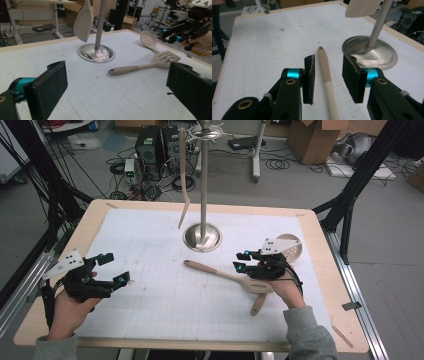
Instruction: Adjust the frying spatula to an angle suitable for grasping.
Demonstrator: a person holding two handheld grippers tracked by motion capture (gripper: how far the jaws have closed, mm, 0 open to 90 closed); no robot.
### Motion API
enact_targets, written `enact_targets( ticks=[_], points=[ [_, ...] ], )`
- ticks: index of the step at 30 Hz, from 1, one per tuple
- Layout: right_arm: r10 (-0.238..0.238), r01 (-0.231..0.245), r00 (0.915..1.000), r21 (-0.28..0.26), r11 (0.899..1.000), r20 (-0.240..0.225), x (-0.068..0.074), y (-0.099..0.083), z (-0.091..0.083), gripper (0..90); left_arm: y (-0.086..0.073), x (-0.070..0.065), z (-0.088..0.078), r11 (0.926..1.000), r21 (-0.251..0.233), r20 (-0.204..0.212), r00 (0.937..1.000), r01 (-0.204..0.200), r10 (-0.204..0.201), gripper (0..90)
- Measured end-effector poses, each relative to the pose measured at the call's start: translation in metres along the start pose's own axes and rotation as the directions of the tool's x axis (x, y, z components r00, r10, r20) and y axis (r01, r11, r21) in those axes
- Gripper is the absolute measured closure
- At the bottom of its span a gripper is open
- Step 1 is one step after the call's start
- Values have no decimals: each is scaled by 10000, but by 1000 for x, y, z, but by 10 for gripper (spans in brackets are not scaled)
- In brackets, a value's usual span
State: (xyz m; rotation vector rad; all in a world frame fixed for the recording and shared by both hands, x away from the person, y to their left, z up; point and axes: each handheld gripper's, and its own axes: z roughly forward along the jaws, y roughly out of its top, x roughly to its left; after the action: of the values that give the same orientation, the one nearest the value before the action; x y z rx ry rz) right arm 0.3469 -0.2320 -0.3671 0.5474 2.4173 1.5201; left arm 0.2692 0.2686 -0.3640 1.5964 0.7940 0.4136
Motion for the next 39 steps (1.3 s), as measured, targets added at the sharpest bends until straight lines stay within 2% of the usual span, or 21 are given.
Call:
enact_targets(
  ticks=[8,14,21,27,33,39],
  points=[
    [-9,21,9999,782,9969,-156,-6,-7,14,606,-2,0,-1,10000,48,-35,10000,-1,1,39],
    [17,16,9997,1436,9896,-225,-12,-13,21,596,-2,1,-3,10000,34,-74,10000,17,-17,39],
    [-5,71,9994,1952,9807,-338,-14,-18,30,592,-2,0,-4,10000,57,-89,10000,8,-8,39],
    [-162,280,9988,2617,9647,-470,-14,-22,38,593,-3,0,-4,10000,51,-83,10000,29,-28,39],
    [-397,553,9978,3296,9425,-539,-12,-25,46,596,-3,0,-4,10000,85,-83,10000,33,-32,39],
    [-549,716,9969,3600,9302,-563,-11,-26,49,602,-4,0,-4,9999,113,-88,10000,37,-36,39]
  ],
)
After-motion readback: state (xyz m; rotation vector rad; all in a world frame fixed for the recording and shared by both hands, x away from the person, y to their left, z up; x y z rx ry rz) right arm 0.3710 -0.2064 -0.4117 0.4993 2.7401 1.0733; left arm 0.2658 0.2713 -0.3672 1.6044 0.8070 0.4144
